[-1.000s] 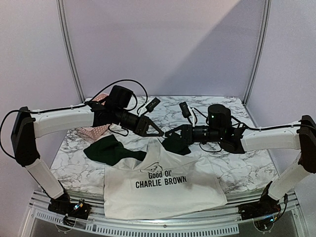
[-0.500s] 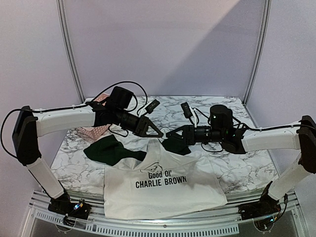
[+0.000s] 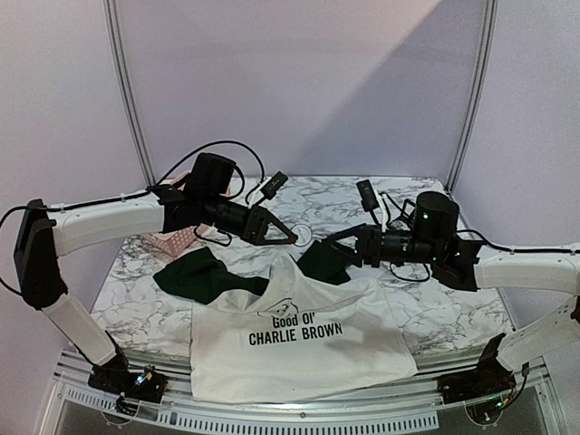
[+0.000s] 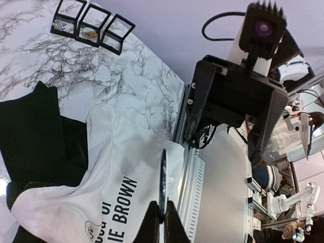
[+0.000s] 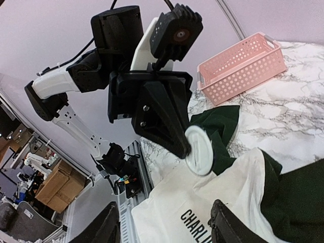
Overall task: Remove the brooch from the garment
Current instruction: Close the brooch securely, then pass from the left arm to the right
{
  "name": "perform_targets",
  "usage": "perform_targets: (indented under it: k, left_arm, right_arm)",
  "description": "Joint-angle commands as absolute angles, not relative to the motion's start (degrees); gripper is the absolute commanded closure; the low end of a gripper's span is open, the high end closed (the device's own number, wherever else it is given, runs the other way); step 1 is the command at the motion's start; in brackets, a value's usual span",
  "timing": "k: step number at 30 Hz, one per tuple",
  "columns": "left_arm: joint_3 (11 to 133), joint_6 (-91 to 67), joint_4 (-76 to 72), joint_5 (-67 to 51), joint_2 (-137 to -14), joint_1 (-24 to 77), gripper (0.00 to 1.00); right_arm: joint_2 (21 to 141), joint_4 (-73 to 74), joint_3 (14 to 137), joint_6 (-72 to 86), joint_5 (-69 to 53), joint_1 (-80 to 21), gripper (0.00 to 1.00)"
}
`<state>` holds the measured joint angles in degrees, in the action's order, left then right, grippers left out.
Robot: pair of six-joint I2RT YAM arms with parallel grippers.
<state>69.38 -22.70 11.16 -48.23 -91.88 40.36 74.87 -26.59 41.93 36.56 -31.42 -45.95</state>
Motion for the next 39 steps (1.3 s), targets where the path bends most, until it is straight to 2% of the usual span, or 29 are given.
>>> perform_targets:
  k: [1, 6, 11, 17, 26, 32, 39]
  left_arm:
    - [69.15, -21.63, 11.10, -48.36, -91.81, 40.01, 1.00]
    - [70.28, -18.15, 14.01, -49.82, -91.76, 41.80, 1.00]
    - [70.62, -16.93, 14.20, -52.40, -92.02, 42.93, 1.00]
    - [70.75, -16.23, 13.99, -55.74, -92.15, 43.99, 1.00]
    - [71.87, -14.03, 17.01, -56.17, -93.03, 45.35, 1.00]
    - [72.15, -13.55, 17.83, -55.82, -93.34, 45.61, 1.00]
    - [72.29, -13.37, 18.16, -55.30, -93.25, 45.71, 1.00]
  right_arm:
    - [69.63, -28.86, 37.46, 36.29, -30.84, -45.30, 0.38]
    - [71.06, -29.81, 38.35, 36.40, -37.55, -43.56, 0.37]
    - [75.67, -34.58, 39.99, 37.89, -44.29, -43.52, 0.42]
    - [78.67, -36.01, 40.37, 39.48, -44.99, -43.57, 0.51]
    - [81.19, -38.50, 41.33, 41.35, -45.24, -43.57, 0.59]
    - [82.28, -37.55, 42.41, 41.27, -46.05, -43.53, 0.70]
    - [83.57, -37.03, 43.24, 41.32, -46.82, -43.51, 0.78]
